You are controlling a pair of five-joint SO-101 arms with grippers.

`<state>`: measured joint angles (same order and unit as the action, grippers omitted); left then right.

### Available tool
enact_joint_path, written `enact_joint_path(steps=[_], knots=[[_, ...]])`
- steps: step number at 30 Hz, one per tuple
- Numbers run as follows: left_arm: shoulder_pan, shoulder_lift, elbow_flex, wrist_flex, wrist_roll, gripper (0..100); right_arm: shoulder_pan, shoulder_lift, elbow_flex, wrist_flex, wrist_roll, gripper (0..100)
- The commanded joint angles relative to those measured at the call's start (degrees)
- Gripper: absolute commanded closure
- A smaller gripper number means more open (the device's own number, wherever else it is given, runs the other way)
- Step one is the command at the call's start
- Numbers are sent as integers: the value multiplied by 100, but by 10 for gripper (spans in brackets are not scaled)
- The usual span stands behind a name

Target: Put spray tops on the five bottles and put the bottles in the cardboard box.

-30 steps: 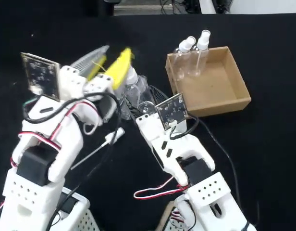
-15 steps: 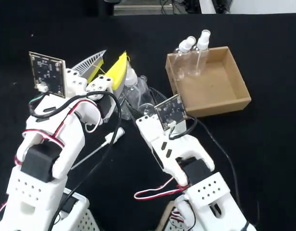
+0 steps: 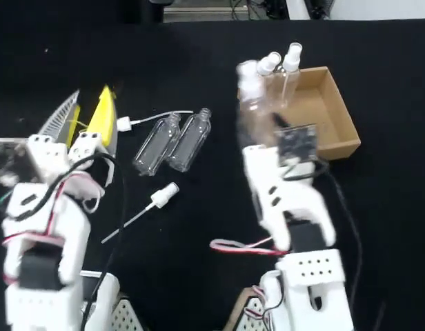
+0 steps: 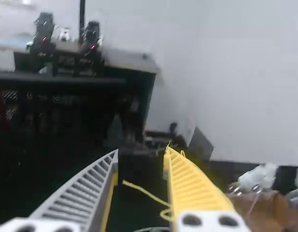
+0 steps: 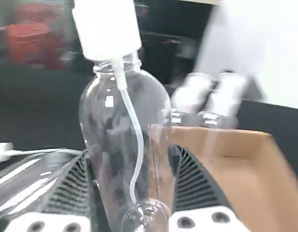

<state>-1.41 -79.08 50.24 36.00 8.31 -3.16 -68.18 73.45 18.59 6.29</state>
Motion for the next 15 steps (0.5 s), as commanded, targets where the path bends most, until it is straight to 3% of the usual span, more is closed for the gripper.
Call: enact_joint_path(steps=[1,7,15], knots=[[-479,-360,2422,-1547,9,848,1196,-101,-989,695,9,988],[-699,-897,4752,-3842,18,851,3675,66,-2009,1108,9,988],[-488,-1055,4752,-2831,44,852,5064,2844,-3503,686,-35,987]])
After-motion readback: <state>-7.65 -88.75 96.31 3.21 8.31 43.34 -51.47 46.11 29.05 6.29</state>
